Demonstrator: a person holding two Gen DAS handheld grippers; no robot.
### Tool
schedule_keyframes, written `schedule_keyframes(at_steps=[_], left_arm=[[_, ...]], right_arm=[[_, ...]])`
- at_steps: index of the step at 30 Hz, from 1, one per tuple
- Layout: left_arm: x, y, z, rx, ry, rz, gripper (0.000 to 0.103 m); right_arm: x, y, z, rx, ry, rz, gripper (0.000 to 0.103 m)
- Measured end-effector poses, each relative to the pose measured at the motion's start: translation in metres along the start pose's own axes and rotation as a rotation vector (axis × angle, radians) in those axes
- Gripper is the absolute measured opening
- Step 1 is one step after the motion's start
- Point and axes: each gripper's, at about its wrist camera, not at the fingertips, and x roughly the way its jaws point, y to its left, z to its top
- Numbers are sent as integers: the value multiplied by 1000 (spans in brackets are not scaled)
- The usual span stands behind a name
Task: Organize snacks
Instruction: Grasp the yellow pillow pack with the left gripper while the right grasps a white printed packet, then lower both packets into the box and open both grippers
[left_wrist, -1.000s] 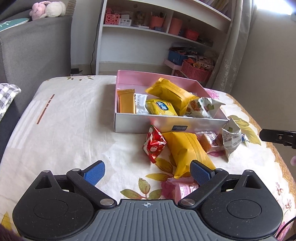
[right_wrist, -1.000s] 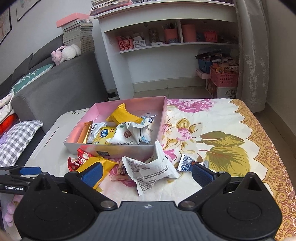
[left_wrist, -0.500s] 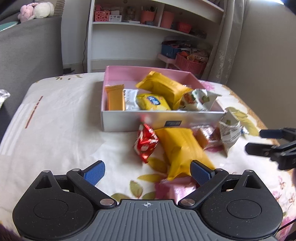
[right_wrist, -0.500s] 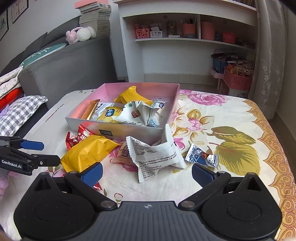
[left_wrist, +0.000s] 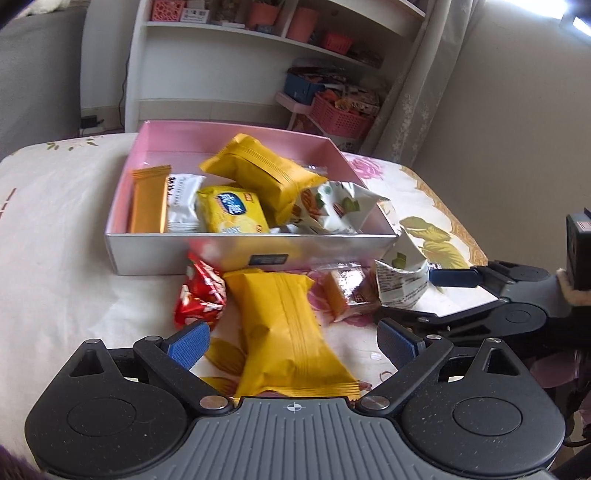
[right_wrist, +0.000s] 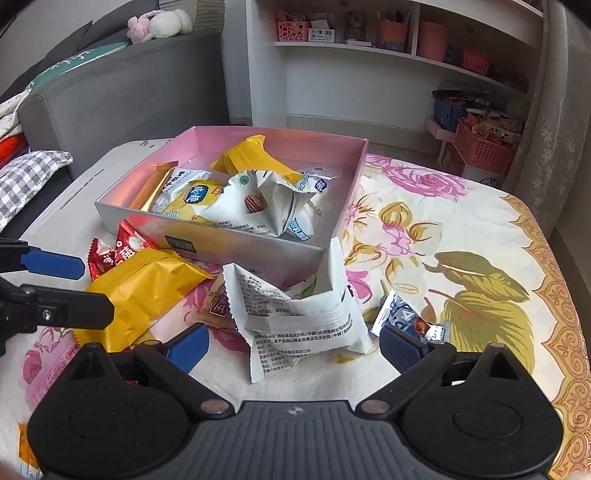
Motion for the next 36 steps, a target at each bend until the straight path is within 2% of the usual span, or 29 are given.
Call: schedule_keyframes(at_steps=[7,10,14,16,20,26,36], left_arm=[[15,-6,4,-12,47,-5,83],[19,-6,6,-22,61,10,75],[20,-2,6,-46,81,28,54],[20,2,6,-66,85,23,53],[17,9,6,-98,86,15,44],[12,20,7,-167,90,-10,38],[0,22,9,-180,84,-16,37]], right_arm=[[11,-1,6,6,31,8,76],[12,1,8,-1,29,9,75],[10,2,9,-16,24,14,70],[8,4,9,-28,20,12,68],[4,5,10,-40,16,8,62],[-4,2,11,-24,16,32,59],[-19,-7,11,60,29,83,57]])
